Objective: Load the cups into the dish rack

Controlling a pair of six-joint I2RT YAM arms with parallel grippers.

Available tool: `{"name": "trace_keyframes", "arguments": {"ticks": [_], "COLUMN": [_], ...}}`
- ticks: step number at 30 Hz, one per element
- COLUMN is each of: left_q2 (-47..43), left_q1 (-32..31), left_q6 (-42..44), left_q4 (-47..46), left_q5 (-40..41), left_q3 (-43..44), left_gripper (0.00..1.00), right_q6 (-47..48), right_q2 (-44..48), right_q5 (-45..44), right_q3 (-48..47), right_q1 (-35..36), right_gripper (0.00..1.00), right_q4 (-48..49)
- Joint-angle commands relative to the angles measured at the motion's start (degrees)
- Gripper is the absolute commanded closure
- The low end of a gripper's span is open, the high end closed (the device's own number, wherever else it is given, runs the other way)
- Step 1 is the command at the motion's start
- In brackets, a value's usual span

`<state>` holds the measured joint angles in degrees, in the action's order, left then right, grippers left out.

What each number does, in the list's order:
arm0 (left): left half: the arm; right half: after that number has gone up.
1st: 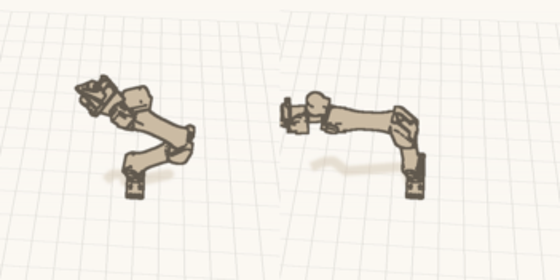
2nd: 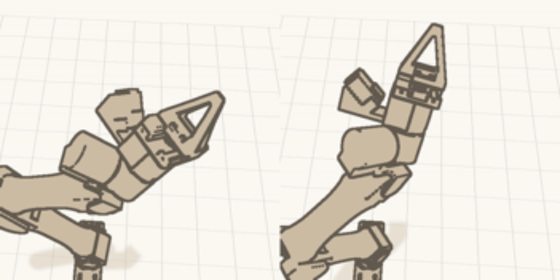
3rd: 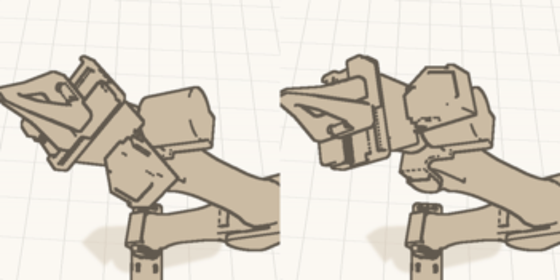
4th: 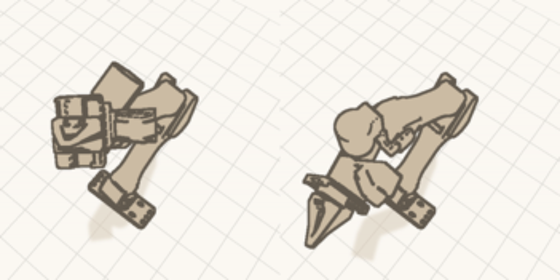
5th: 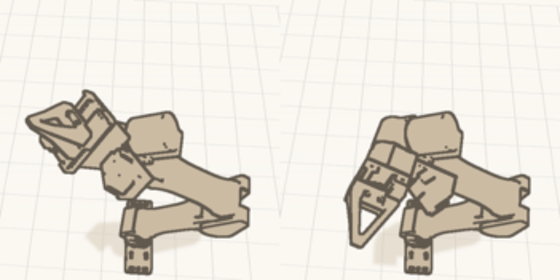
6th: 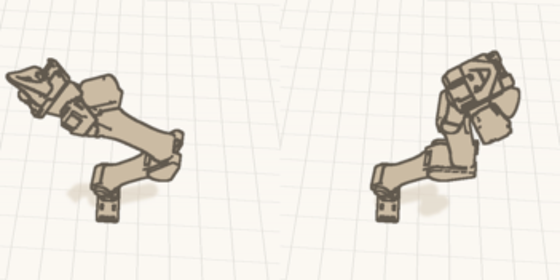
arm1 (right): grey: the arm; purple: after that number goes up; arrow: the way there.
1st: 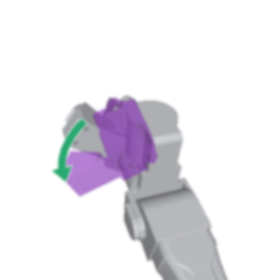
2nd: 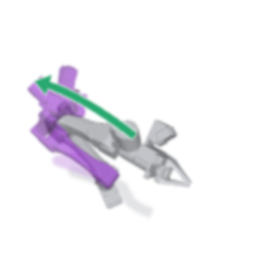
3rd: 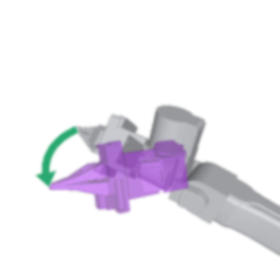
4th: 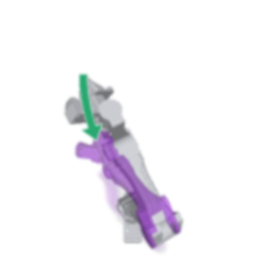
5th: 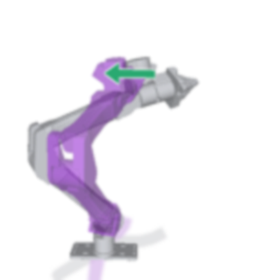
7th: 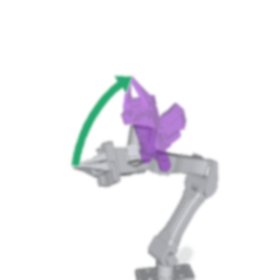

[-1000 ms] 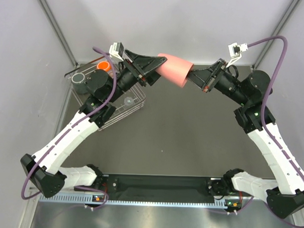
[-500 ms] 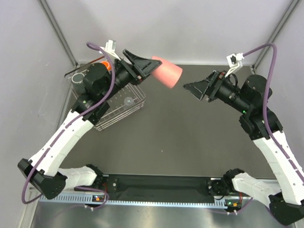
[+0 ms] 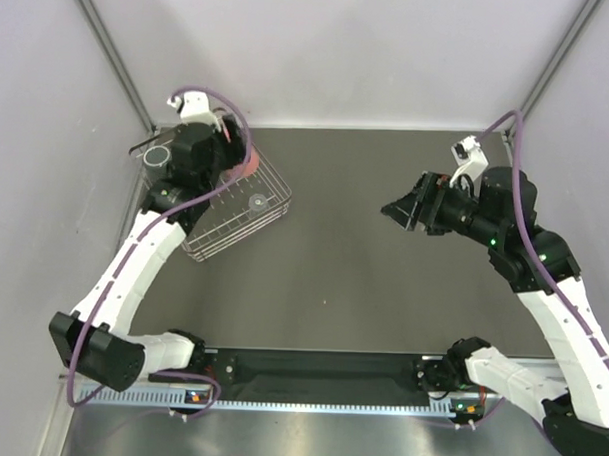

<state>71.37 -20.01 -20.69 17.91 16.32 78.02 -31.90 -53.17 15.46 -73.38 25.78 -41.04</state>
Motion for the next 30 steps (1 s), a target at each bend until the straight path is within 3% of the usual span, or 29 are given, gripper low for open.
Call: {"name": "trace_keyframes", "arguments": {"ticks": [1, 6, 14, 22, 30], "left_q2": [-1.2, 3.6, 10.4, 15.8, 22.5], "left_q1": [3.0, 8.0, 14.0, 17.5, 18.1], "left_q6": [11.5, 14.4, 13.3, 10.1, 8.1], "left_q4": [-10.2, -16.8, -21.7, -27.7, -27.8], "left_q5": [12.7, 13.5, 12.1, 10.2, 9.3], "left_q3": [-8.4, -13.5, -12.5, -11.6, -8.4], "left_gripper": [1.00, 1.00, 1.00, 1.00, 1.00], "right_q6": [1.5, 2.4, 4.4, 5.4, 5.0], "right_q2": [2.5, 3.8, 4.2, 3.9, 4.7], "right_q5": [-2.4, -3.1, -6.3, -7.8, -10.3], "right_q3": [-0.8, -0.4, -1.6, -2.2, -1.9], "right_q1": [0.4, 0.3, 0.0, -0.2, -0.4], "right_gripper": [0.23, 0.23, 0.22, 0.21, 0.21], "right_q4": [-4.4, -6.6, -9.4, -10.3, -10.6]}}
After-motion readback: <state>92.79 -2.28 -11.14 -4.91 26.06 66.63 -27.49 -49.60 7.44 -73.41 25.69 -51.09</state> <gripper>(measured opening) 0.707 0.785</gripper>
